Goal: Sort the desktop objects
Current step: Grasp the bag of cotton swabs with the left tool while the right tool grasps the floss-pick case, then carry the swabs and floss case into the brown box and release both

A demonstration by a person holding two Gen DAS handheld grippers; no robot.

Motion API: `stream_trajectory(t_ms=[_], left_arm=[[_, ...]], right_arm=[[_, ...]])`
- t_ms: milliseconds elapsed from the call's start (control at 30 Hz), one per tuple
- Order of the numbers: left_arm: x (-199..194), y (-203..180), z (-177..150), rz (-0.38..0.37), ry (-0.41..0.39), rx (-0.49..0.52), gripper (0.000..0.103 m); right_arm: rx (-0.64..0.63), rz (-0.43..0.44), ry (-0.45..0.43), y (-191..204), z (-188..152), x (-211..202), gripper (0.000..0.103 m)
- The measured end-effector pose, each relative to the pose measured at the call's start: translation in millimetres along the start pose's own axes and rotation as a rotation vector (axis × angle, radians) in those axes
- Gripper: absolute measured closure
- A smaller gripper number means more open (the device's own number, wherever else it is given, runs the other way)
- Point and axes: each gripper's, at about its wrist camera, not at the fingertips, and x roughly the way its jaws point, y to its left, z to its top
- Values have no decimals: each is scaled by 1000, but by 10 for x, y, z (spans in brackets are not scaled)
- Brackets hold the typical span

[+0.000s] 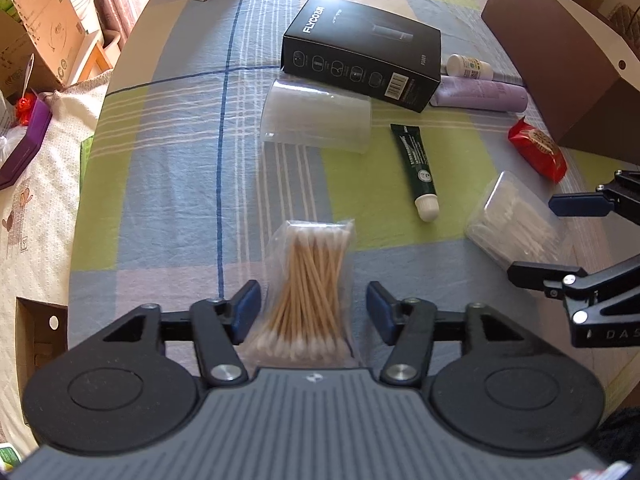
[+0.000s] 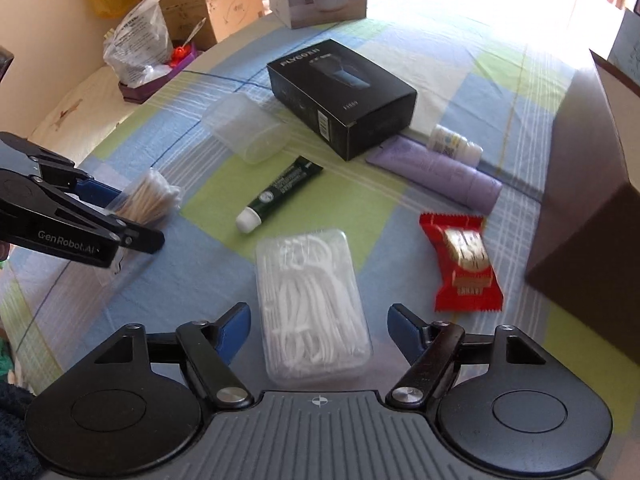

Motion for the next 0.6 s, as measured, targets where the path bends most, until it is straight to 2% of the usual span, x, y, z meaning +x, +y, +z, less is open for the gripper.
stream_trajectory(t_ms=[200, 267, 300, 333, 433, 600], left_arm=[[23, -36, 16, 38, -8, 0, 46], [30, -49, 27, 51, -8, -1, 48], [28, -55, 28, 59, -9, -3, 50], [22, -60, 26, 59, -12, -5, 56], [-2, -83, 3, 63, -18, -11, 70], [-44, -176, -68, 68, -10, -19, 79]], right_arm=[[-35, -14, -6, 28, 35, 144, 30], [-37, -15, -4, 29, 29, 178, 34], [-39, -14, -2, 29, 21, 190, 44], [-37, -4, -3, 31, 9, 189, 47], [-42, -9, -4, 46, -39, 163, 47], [-38, 3, 17, 12, -155, 81, 47]])
